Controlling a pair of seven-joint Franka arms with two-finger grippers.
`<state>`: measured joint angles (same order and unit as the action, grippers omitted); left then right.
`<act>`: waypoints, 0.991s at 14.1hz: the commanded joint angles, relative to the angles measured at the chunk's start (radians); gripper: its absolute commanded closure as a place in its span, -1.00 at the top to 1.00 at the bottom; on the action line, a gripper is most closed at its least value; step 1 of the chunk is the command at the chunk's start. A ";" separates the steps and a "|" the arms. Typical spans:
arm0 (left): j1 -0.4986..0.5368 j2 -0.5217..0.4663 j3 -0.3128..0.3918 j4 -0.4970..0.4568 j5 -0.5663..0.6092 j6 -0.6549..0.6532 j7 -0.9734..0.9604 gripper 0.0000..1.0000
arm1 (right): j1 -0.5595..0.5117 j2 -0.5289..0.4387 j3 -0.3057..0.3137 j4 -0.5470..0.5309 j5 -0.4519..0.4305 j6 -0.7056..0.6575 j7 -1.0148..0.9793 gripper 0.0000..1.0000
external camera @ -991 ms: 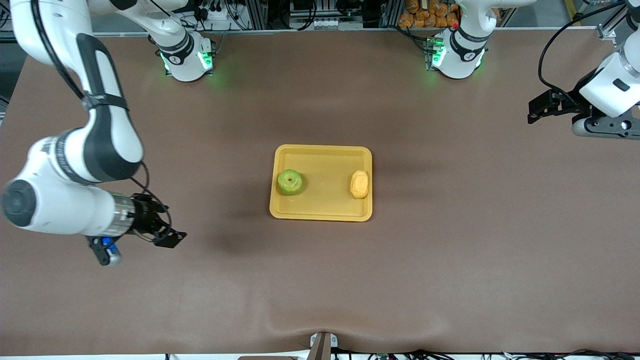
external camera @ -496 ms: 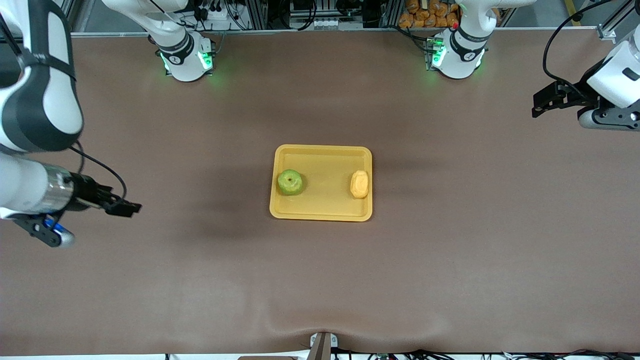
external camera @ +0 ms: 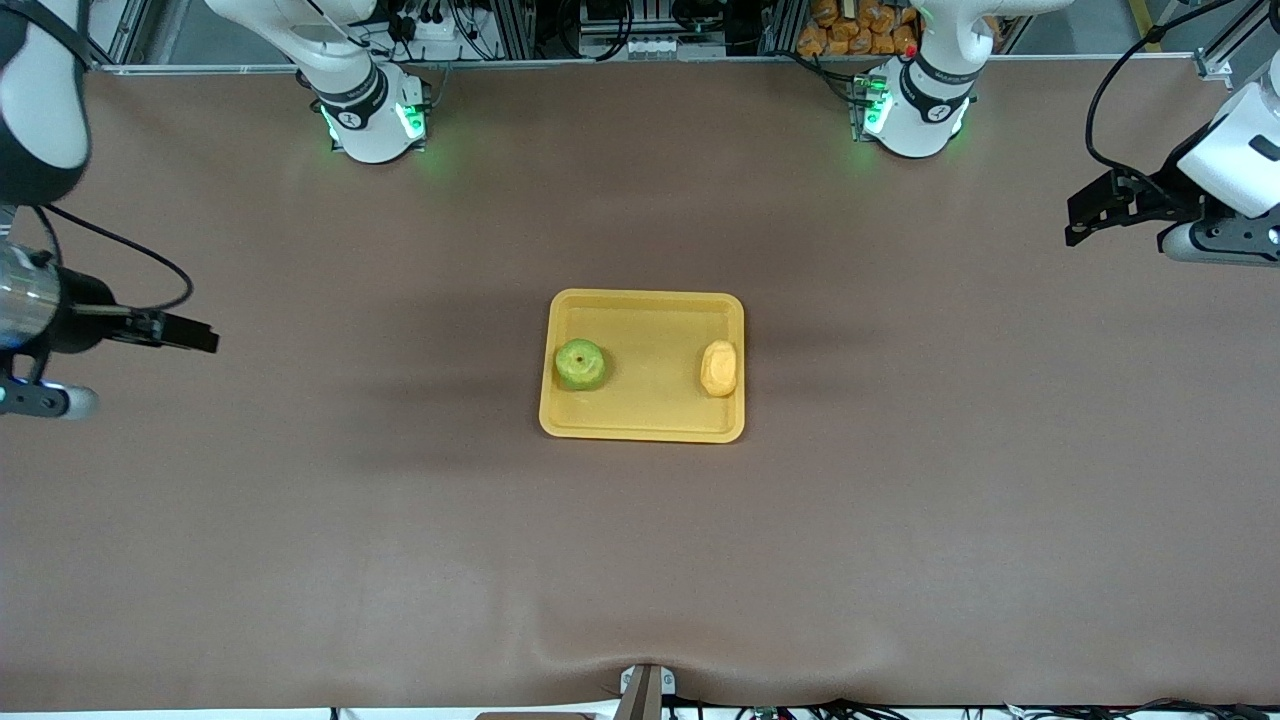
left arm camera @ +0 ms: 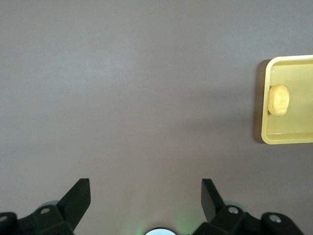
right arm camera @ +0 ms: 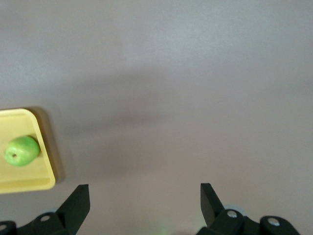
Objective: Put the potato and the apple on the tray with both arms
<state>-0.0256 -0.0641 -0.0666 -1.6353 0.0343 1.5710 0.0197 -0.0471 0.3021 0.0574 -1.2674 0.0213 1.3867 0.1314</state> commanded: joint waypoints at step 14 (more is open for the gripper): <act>0.007 0.035 -0.004 0.040 0.001 0.001 0.049 1.00 | -0.054 -0.344 0.025 -0.333 -0.009 0.150 -0.153 1.00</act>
<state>-0.0241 -0.0561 -0.0659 -1.6348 0.0368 1.5731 0.0647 -0.0868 -0.0321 0.0676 -1.6102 0.0204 1.5295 0.0042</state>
